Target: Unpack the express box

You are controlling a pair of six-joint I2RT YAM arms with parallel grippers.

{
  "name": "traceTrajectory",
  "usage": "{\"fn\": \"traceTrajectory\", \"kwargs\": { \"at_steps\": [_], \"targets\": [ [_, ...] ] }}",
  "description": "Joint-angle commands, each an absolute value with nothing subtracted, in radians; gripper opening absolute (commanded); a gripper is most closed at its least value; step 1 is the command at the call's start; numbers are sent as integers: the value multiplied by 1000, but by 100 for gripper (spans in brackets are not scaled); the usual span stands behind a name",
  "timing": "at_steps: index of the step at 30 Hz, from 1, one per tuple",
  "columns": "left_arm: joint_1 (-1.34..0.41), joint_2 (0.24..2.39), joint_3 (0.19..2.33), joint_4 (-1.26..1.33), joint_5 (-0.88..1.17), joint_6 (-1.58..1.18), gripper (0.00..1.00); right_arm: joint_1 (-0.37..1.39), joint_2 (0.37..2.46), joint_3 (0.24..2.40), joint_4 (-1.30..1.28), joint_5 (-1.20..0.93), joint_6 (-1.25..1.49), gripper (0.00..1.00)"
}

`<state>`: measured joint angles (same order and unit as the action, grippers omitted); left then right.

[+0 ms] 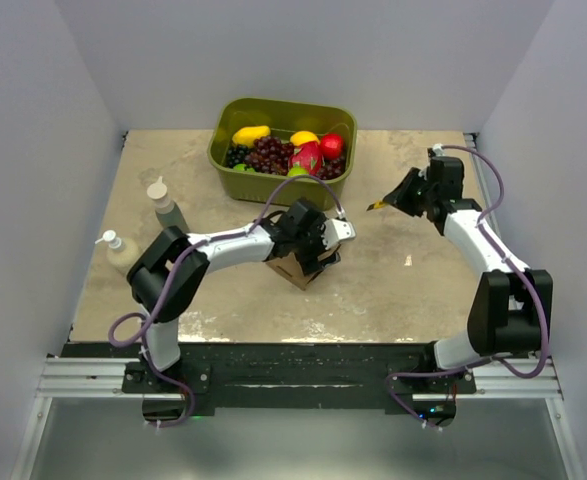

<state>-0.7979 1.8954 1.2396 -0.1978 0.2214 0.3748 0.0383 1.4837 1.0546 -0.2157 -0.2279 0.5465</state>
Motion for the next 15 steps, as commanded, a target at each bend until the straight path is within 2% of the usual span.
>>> {"fn": "traceTrajectory", "kwargs": {
  "at_steps": [1,6,10,12,15],
  "targets": [
    [-821,1891,1175,-173,84,368,86,18,1491,1062,-179,-251,586,0],
    [-801,1772,1053,-260,179,555,85,14,1508,1042,-147,-322,574,0],
    [-689,1588,879,-290,343,736,85,17,1488,993,-120,-351,563,0],
    [-673,1510,858,-256,348,765,87,15,1479,970,-106,-367,558,0],
    [-669,1523,952,-277,368,695,87,15,1453,933,-97,-382,539,0]
  ]
}}
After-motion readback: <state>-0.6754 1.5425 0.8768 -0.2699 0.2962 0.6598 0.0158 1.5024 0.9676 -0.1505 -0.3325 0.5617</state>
